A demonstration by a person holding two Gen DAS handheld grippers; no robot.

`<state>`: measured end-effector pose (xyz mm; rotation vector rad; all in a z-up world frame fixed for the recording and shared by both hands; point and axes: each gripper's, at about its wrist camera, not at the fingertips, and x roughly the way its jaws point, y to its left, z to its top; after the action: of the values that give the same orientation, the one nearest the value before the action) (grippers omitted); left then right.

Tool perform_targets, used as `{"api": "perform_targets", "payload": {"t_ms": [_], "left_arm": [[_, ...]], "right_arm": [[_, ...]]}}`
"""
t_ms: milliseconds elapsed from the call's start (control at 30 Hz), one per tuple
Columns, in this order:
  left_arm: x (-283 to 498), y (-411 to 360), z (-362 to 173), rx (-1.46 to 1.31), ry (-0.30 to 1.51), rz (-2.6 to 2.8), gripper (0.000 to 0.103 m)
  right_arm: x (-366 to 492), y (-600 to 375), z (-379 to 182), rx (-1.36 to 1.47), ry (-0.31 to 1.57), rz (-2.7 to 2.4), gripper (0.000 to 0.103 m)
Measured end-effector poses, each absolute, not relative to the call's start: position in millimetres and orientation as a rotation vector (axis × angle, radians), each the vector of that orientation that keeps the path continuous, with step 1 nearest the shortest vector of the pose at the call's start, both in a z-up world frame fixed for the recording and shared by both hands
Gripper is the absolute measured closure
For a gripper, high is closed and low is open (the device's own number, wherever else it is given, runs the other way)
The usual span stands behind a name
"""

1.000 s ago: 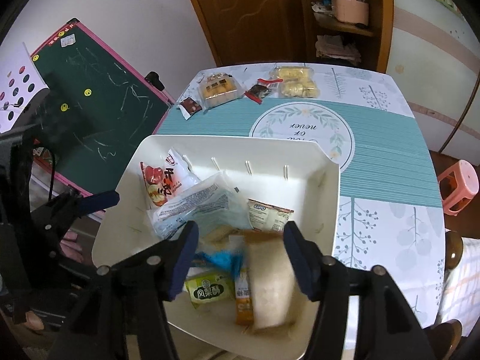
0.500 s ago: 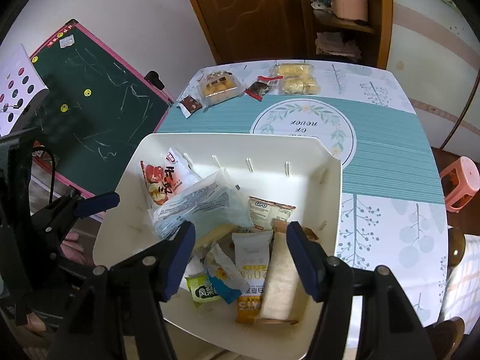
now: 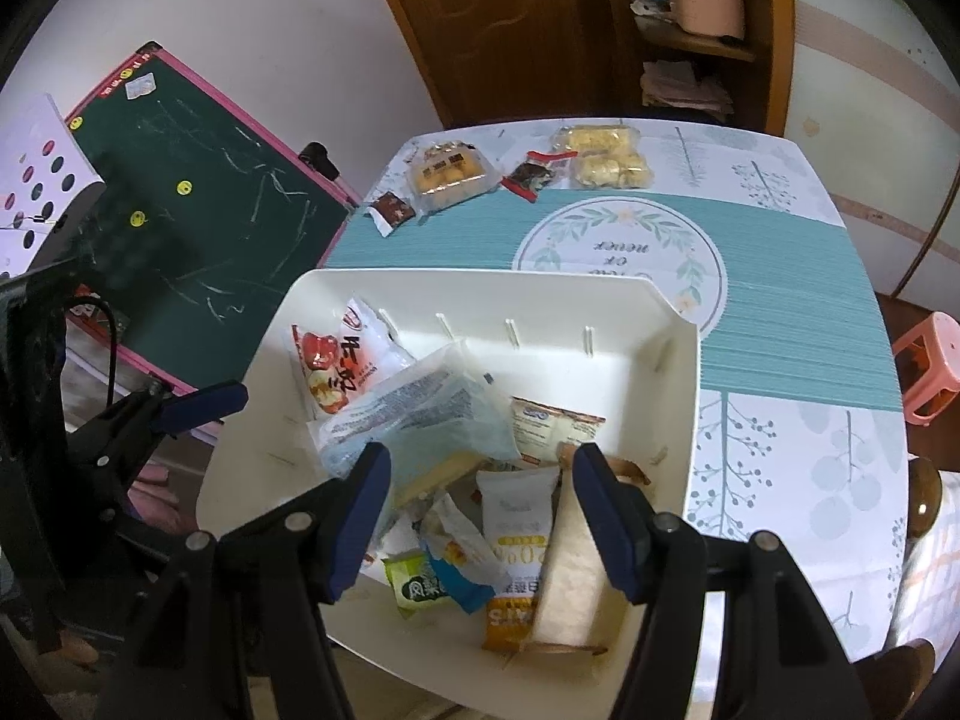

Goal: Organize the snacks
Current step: 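Withdraw both open tools from the tray toward the remaining snacks, then grasp the orange pastry bag with the left tool while the right grasps the yellow puff bag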

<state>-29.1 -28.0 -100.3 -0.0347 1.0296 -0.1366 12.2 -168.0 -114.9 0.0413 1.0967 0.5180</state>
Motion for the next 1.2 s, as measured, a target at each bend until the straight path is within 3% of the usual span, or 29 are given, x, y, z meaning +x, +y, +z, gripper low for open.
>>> {"api": "perform_targets", "payload": {"t_ms": [533, 867, 1067, 1200], "left_arm": [[19.0, 12.6, -42.6, -0.026, 0.9, -0.162, 0.0], [92.8, 46.6, 27.3, 0.084, 0.811, -0.097, 0.0], [159.7, 61.3, 43.6, 0.139, 0.835, -0.077, 0.0], [205.0, 70.7, 30.2, 0.15, 0.881, -0.069, 0.0]], "right_arm": [[58.1, -165.4, -79.7, -0.013, 1.071, 0.482, 0.04], [134.5, -180.4, -14.3, 0.009, 1.033, 0.429, 0.04], [204.1, -179.2, 8.4, 0.029, 1.073, 0.388, 0.035], [251.6, -172.2, 0.9, 0.046, 1.107, 0.367, 0.024]]}}
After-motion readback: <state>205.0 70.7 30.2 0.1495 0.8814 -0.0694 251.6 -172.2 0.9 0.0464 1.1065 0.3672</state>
